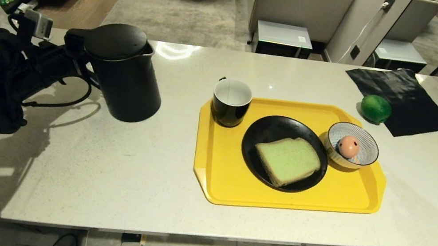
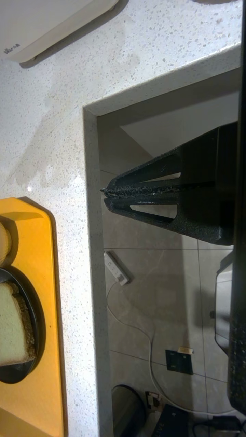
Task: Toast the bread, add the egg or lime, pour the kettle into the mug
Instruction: Pick up the kettle, then pour water into a cup
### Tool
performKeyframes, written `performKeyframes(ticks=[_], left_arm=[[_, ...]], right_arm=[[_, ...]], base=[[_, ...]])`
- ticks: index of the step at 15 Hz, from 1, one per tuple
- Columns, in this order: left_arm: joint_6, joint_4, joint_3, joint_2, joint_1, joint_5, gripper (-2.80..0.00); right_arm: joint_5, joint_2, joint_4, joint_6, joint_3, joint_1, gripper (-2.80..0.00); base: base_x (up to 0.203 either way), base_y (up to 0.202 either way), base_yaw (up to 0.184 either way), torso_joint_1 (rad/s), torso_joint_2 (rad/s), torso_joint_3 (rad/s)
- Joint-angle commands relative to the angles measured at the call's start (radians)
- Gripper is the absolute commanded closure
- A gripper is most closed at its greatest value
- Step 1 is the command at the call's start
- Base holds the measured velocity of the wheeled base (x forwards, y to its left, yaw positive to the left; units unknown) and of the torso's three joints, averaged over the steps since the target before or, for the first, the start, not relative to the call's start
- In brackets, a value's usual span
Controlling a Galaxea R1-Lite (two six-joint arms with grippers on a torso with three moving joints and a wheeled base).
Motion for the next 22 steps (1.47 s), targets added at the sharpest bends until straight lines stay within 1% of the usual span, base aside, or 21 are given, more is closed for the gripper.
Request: performKeyframes(ticks=[1, 2, 5, 9, 12, 16, 20, 22], left_arm=[[-0.004, -0.013, 0.000, 0.003, -0.015, 0.018, 0.00], [-0.017, -0.015, -0.001, -0.002, -0.023, 0.025, 0.00], [-0.064, -0.018, -0.021, -0.026, -0.054, 0.093, 0.00], [-0.070, -0.010, -0.096, -0.037, -0.064, 0.120, 0.00], [-0.069, 0.041, -0.163, -0.057, -0.089, 0.144, 0.00], [-0.068, 0.168, -0.300, -0.077, -0.132, 0.173, 0.00], [-0.063, 0.241, -0.322, -0.143, -0.173, 0.194, 0.00], [-0.062, 0.264, -0.321, -0.174, -0.179, 0.196, 0.00]], right_arm=[[0.000, 0.002, -0.001, 0.000, 0.026, 0.000, 0.00], [0.000, 0.002, -0.001, 0.000, 0.026, 0.000, 0.00], [0.000, 0.002, -0.001, 0.000, 0.026, 0.000, 0.00], [0.000, 0.002, -0.001, 0.000, 0.026, 0.000, 0.00], [0.000, 0.002, -0.001, 0.000, 0.026, 0.000, 0.00], [0.000, 0.002, -0.001, 0.000, 0.026, 0.000, 0.00], [0.000, 0.002, -0.001, 0.000, 0.026, 0.000, 0.00], [0.000, 0.002, -0.001, 0.000, 0.026, 0.000, 0.00]], base=[[0.000, 0.000, 0.000, 0.000, 0.00, 0.000], [0.000, 0.000, 0.000, 0.000, 0.00, 0.000], [0.000, 0.000, 0.000, 0.000, 0.00, 0.000], [0.000, 0.000, 0.000, 0.000, 0.00, 0.000], [0.000, 0.000, 0.000, 0.000, 0.00, 0.000], [0.000, 0.000, 0.000, 0.000, 0.00, 0.000], [0.000, 0.000, 0.000, 0.000, 0.00, 0.000], [0.000, 0.000, 0.000, 0.000, 0.00, 0.000]])
